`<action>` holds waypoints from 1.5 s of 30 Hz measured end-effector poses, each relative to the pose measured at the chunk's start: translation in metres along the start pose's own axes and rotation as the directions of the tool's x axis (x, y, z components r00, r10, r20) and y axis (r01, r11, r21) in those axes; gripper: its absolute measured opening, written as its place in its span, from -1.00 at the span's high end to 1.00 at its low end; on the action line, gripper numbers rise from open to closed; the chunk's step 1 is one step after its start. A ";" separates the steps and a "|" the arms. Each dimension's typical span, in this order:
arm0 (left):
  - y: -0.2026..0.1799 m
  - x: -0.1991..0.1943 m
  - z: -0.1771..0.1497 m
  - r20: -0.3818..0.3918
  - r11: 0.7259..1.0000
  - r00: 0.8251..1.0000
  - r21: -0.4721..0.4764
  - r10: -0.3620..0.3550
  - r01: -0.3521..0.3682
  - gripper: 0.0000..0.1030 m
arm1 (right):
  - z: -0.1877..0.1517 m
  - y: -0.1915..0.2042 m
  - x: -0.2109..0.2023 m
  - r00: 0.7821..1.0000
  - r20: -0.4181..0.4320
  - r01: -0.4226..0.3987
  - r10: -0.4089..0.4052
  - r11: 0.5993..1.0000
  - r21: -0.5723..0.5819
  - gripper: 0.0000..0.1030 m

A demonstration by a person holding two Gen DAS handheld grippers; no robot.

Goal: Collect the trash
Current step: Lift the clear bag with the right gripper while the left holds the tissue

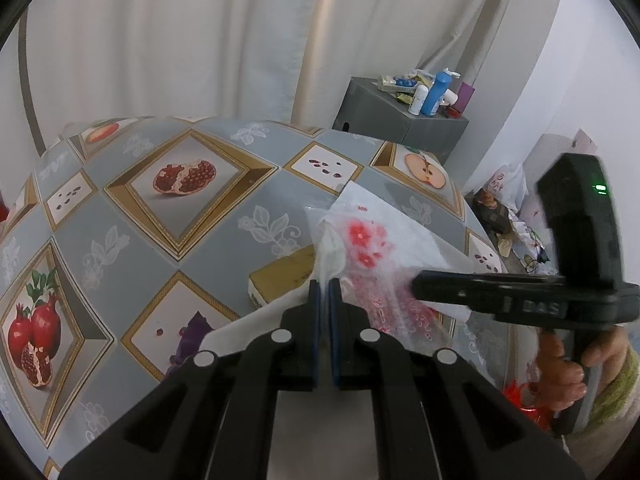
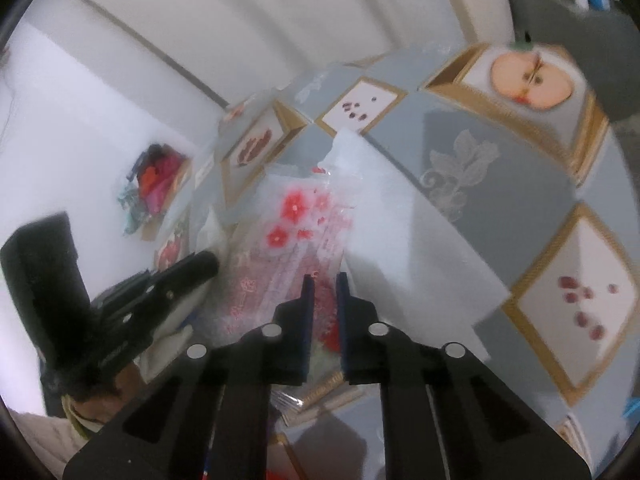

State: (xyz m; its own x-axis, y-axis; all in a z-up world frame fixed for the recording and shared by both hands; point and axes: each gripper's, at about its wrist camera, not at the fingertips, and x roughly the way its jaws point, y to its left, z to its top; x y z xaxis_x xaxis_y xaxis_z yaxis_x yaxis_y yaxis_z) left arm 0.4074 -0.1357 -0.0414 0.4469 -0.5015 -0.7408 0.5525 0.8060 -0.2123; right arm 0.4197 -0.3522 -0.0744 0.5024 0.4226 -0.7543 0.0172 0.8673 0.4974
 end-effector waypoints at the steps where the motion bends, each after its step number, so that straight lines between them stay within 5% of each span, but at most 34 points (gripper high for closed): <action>1: -0.002 0.000 -0.001 0.000 1.000 1.000 0.002 0.001 -0.001 0.92 | -0.002 0.006 -0.005 1.000 0.009 0.016 -0.016 0.999 -0.040 0.74; 5: -0.001 -0.001 -0.001 -0.002 1.000 1.000 0.003 0.003 -0.003 0.92 | -0.022 0.043 -0.022 0.994 0.037 0.108 -0.102 0.946 -0.306 0.46; 10: -0.002 -0.001 -0.001 -0.002 1.000 1.000 0.008 0.009 -0.009 0.92 | -0.058 0.079 -0.023 0.971 0.067 0.221 -0.228 0.765 -0.604 0.18; 15: -0.001 0.000 0.000 -0.003 1.000 1.000 0.008 0.012 -0.012 0.92 | -0.074 0.080 -0.007 0.936 0.102 0.307 -0.336 0.646 -0.699 0.16; 21: -0.001 0.000 0.000 -0.003 1.000 1.000 0.005 0.010 -0.010 0.92 | -0.068 0.080 0.018 0.923 0.124 0.336 -0.365 0.604 -0.723 0.18; 26: -0.001 0.000 0.000 -0.004 1.000 1.000 0.005 0.010 -0.010 0.92 | -0.061 0.078 0.023 0.928 0.126 0.331 -0.351 0.622 -0.709 0.56; 33: -0.002 0.000 0.000 -0.003 1.000 1.000 0.003 0.008 -0.008 0.92 | -0.068 0.081 0.021 0.921 0.154 0.353 -0.357 0.600 -0.718 0.76; 45: -0.002 -0.006 0.000 0.020 1.000 0.999 0.004 0.027 -0.027 0.92 | -0.082 0.095 -0.003 0.905 0.226 0.404 -0.361 0.564 -0.720 0.86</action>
State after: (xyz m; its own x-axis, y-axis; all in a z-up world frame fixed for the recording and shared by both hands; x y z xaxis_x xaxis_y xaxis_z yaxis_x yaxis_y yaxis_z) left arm 0.4039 -0.1338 -0.0361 0.4757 -0.4856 -0.7334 0.5429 0.8181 -0.1895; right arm 0.3492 -0.2493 -0.0596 0.6435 0.0102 -0.7654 -0.4098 0.8492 -0.3331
